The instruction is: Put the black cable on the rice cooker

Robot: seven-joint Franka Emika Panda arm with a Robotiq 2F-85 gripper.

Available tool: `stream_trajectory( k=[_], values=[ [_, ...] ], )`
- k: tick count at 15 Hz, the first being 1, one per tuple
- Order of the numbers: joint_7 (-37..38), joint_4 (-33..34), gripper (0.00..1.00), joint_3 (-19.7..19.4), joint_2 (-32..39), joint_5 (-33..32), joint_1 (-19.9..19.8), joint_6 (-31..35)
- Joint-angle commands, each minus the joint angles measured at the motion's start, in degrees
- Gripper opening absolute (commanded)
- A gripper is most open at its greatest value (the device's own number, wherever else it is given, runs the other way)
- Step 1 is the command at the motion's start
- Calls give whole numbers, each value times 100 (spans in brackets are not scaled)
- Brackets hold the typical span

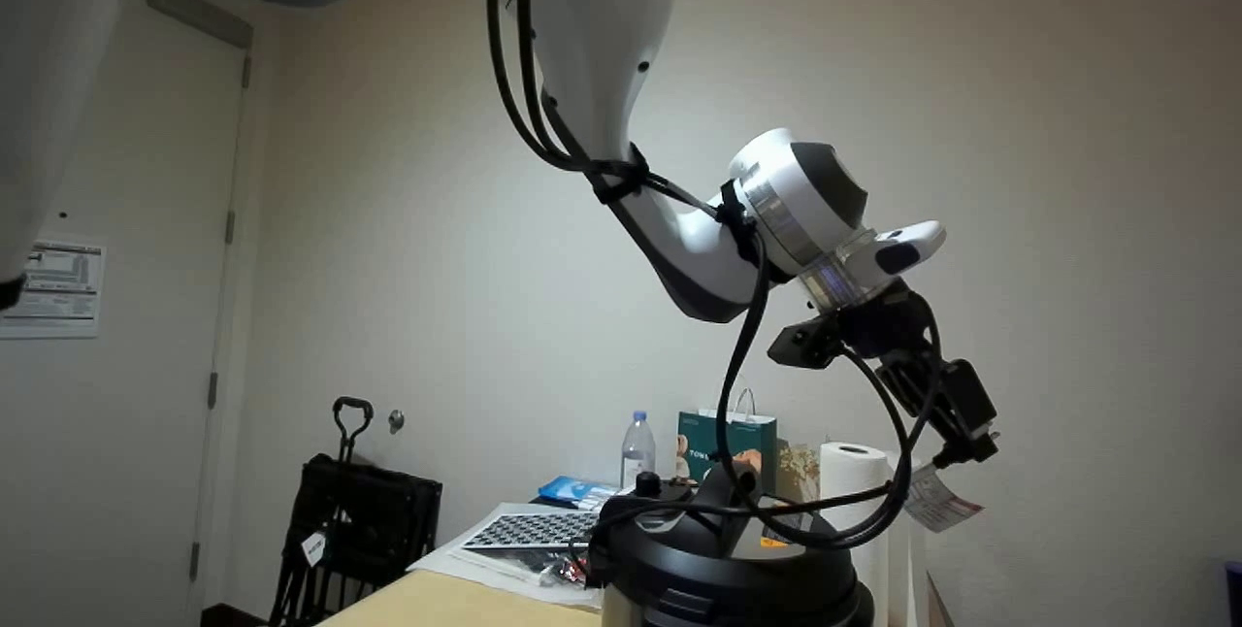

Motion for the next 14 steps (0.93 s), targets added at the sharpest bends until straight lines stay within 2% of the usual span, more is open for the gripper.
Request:
stream_trajectory(
  k=[1,2,3,4,9,11,12,13,14],
  values=[
    [-35,20,29,-57,18,31,55,-4],
    [-35,20,29,-63,18,30,52,-4],
    [-35,21,11,-71,19,30,50,-4],
    [-873,-97,10,113,24,815,-64,291],
    [-2629,68,11,568,433,2683,101,747],
    [-3512,171,11,811,556,3463,131,628],
    [-3881,285,10,803,622,3470,174,366],
    [-3275,106,29,554,499,3216,349,561],
    [-3520,168,29,581,561,3328,378,518]
  ],
)
